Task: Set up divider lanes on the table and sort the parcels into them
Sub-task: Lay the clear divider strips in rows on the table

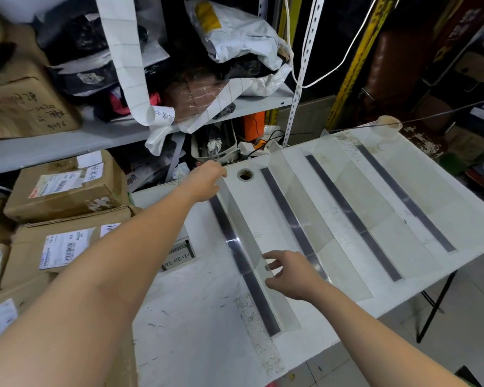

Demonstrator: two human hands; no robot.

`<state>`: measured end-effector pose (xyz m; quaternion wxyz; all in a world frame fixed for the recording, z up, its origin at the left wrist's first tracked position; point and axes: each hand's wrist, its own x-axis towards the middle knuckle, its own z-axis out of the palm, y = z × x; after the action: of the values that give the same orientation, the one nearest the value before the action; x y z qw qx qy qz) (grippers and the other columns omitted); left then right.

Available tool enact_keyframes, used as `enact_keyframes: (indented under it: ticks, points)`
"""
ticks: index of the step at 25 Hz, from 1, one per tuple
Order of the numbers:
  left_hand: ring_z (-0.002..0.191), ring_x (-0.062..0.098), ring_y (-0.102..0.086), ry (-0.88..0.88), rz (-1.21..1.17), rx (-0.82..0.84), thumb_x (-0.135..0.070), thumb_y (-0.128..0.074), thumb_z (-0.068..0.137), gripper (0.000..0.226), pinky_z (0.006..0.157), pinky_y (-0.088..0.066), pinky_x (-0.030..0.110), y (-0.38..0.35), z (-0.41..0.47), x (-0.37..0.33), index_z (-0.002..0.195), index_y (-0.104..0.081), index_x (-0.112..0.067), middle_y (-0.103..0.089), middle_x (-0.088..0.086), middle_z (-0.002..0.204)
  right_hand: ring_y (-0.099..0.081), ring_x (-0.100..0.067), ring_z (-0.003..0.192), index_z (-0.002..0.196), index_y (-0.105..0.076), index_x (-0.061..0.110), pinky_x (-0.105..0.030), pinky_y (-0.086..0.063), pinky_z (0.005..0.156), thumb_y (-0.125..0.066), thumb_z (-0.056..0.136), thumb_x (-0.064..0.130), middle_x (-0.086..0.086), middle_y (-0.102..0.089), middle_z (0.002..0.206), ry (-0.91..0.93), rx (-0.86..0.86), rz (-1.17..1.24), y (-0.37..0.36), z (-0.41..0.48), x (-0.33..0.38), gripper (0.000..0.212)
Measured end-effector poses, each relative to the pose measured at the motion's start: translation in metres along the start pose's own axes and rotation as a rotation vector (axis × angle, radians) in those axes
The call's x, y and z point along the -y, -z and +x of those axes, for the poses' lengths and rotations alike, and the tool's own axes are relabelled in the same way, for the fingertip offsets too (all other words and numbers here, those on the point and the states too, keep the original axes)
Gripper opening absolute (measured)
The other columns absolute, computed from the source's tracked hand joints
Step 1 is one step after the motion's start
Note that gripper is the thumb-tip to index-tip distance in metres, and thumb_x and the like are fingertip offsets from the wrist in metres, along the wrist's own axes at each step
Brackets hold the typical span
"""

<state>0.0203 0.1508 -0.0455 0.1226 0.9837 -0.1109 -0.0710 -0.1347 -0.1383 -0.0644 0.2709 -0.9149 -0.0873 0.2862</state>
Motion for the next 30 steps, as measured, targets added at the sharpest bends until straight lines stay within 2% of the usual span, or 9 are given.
enact_keyframes:
  ticks: [3,6,10,14,16,19,24,27,30]
  points:
    - [0.111,0.030,-0.055,0.110,0.019,0.017,-0.009,-0.063,0.090,0.030,0.090,-0.050,0.044,0.011,-0.026,-0.003,0.120,-0.064,-0.008,-0.058,0.010,0.117,-0.068,-0.014,0.105,0.143,-0.056,0.025,-0.030,-0.055,0.092,-0.074,0.083,0.031,0.004,-0.069,0.124,0.023,-0.040,-0.036,0.009,0.001,0.008,0.062]
    - [0.090,0.027,-0.053,0.211,0.126,0.172,-0.011,-0.065,0.088,0.017,0.075,-0.046,0.037,0.025,-0.062,0.000,0.103,-0.060,-0.014,-0.055,0.007,0.103,-0.066,-0.016,0.113,0.141,-0.057,0.022,-0.031,-0.053,0.096,-0.073,0.087,0.030,-0.001,-0.068,0.131,0.106,-0.112,-0.069,0.021,0.007,0.022,0.057]
    - [0.117,0.030,-0.057,0.377,0.140,0.190,-0.024,-0.066,0.093,0.046,0.094,-0.051,0.041,0.037,-0.112,0.006,0.136,-0.053,-0.013,-0.056,0.011,0.134,-0.060,-0.019,0.124,0.144,-0.053,0.023,-0.034,-0.052,0.096,-0.068,0.087,0.026,0.000,-0.061,0.141,0.189,-0.112,-0.114,0.032,0.015,0.041,0.059]
    - [0.129,0.029,-0.052,0.466,0.083,0.158,-0.028,-0.059,0.094,0.053,0.100,-0.050,0.042,0.020,-0.149,-0.014,0.145,-0.047,-0.018,-0.052,0.008,0.145,-0.040,-0.034,0.139,0.149,-0.036,0.015,-0.044,-0.044,0.106,-0.068,0.090,0.033,-0.013,-0.042,0.150,-0.067,-0.179,-0.285,0.026,0.021,0.019,0.070]
    - [0.127,0.028,-0.054,0.466,0.048,0.147,-0.028,-0.060,0.093,0.052,0.099,-0.050,0.041,0.004,-0.155,-0.027,0.144,-0.049,-0.021,-0.053,0.007,0.143,-0.046,-0.037,0.134,0.143,-0.039,0.010,-0.043,-0.046,0.103,-0.065,0.093,0.031,-0.016,-0.046,0.144,-0.183,-0.110,-0.265,0.019,0.023,0.000,0.060]
    - [0.125,0.027,-0.055,0.439,0.066,0.158,-0.033,-0.062,0.093,0.051,0.098,-0.051,0.042,-0.014,-0.158,-0.043,0.142,-0.051,-0.023,-0.055,0.004,0.140,-0.059,-0.034,0.120,0.131,-0.048,0.003,-0.035,-0.051,0.089,-0.062,0.092,0.009,-0.017,-0.058,0.133,-0.209,-0.061,-0.161,0.006,0.025,-0.024,0.041]
    - [0.128,0.025,-0.051,0.359,0.003,0.150,-0.022,-0.062,0.097,0.048,0.101,-0.047,0.037,-0.029,-0.138,-0.060,0.144,-0.050,-0.018,-0.056,0.007,0.139,-0.067,-0.030,0.111,0.143,-0.051,0.002,-0.032,-0.053,0.085,-0.066,0.084,-0.001,-0.018,-0.066,0.125,-0.225,-0.004,0.273,-0.013,0.029,-0.018,0.061]
    - [0.131,0.025,-0.050,0.281,-0.039,0.103,-0.013,-0.061,0.097,0.047,0.105,-0.047,0.042,-0.028,-0.119,-0.071,0.143,-0.051,-0.019,-0.054,0.005,0.143,-0.067,-0.026,0.101,0.137,-0.057,0.008,-0.033,-0.058,0.085,-0.066,0.082,0.000,-0.007,-0.068,0.106,-0.145,-0.051,0.272,-0.015,0.030,-0.006,0.056]
    - [0.124,0.026,-0.054,0.189,-0.003,0.100,-0.011,-0.061,0.096,0.046,0.099,-0.050,0.045,-0.017,-0.097,-0.076,0.141,-0.052,-0.021,-0.056,0.003,0.137,-0.063,-0.018,0.083,0.134,-0.062,0.010,-0.023,-0.053,0.065,-0.065,0.083,-0.001,0.000,-0.064,0.096,-0.057,-0.046,0.248,-0.004,0.030,0.005,0.052]
